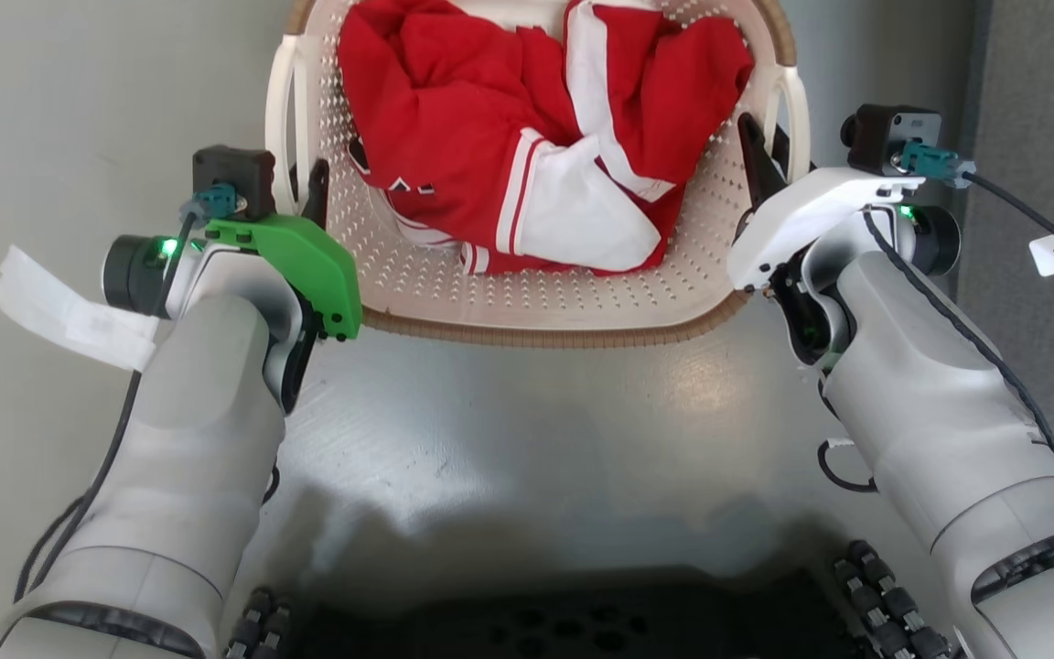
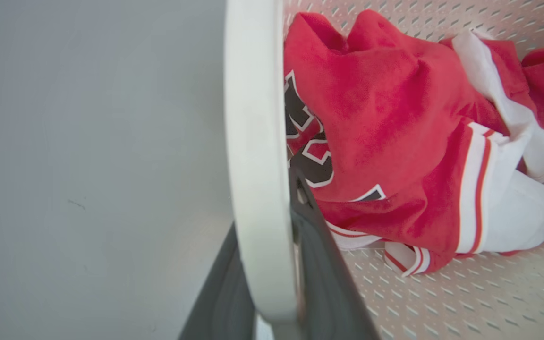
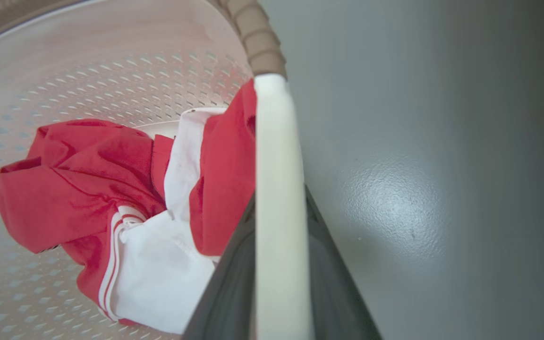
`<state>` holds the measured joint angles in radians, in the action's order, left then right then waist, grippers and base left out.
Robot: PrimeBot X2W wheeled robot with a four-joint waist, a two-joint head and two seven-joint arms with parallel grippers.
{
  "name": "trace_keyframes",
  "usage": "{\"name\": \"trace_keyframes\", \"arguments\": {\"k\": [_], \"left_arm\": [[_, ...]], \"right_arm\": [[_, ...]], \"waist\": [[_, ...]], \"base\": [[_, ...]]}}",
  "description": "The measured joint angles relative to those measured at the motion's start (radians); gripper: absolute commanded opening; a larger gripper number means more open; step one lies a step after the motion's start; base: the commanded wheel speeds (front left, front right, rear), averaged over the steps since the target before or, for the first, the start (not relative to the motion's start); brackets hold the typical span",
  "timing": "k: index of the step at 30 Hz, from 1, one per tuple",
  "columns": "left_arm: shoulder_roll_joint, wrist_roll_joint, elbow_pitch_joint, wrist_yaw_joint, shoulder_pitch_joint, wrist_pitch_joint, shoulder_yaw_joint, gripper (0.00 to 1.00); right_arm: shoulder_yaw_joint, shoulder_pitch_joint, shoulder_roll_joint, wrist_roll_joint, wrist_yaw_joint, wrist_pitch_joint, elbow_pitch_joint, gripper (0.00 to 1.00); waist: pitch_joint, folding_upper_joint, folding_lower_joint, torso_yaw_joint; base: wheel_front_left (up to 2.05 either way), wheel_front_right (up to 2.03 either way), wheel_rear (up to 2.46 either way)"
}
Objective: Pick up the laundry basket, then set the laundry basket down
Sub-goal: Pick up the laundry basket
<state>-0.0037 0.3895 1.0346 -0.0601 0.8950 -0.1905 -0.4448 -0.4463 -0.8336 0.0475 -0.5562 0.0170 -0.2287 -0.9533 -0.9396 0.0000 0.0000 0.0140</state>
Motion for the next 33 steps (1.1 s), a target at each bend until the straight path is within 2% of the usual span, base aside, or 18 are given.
{"name": "trace_keyframes", "arguments": {"k": [8, 13, 24, 33], "left_arm": [[-0.006, 0.021, 0.035, 0.003, -0.021, -0.009, -0.012, 0.00], [-0.011, 0.035, 0.063, 0.003, -0.046, -0.009, -0.022, 0.00], [-0.019, 0.091, 0.109, -0.002, -0.160, 0.007, -0.057, 0.00], [-0.022, 0.135, 0.137, -0.019, -0.240, 0.060, -0.087, 0.00]], "right_arm": [[-0.019, 0.001, -0.007, -0.017, 0.010, -0.004, -0.049, 0.00], [-0.044, 0.010, -0.010, -0.046, 0.029, -0.002, -0.088, 0.00], [-0.089, 0.101, -0.023, -0.103, 0.056, 0.042, -0.151, 0.00], [-0.132, 0.193, -0.025, -0.156, 0.067, 0.092, -0.164, 0.00]], "waist": [[0.067, 0.0000, 0.0000, -0.002], [0.119, 0.0000, 0.0000, -0.004], [0.263, 0.0000, 0.0000, -0.003], [0.377, 0.0000, 0.0000, -0.002]], "base": [[0.00, 0.00, 0.00], [0.00, 0.00, 0.00], [0.00, 0.00, 0.00], [0.00, 0.00, 0.00]]}}
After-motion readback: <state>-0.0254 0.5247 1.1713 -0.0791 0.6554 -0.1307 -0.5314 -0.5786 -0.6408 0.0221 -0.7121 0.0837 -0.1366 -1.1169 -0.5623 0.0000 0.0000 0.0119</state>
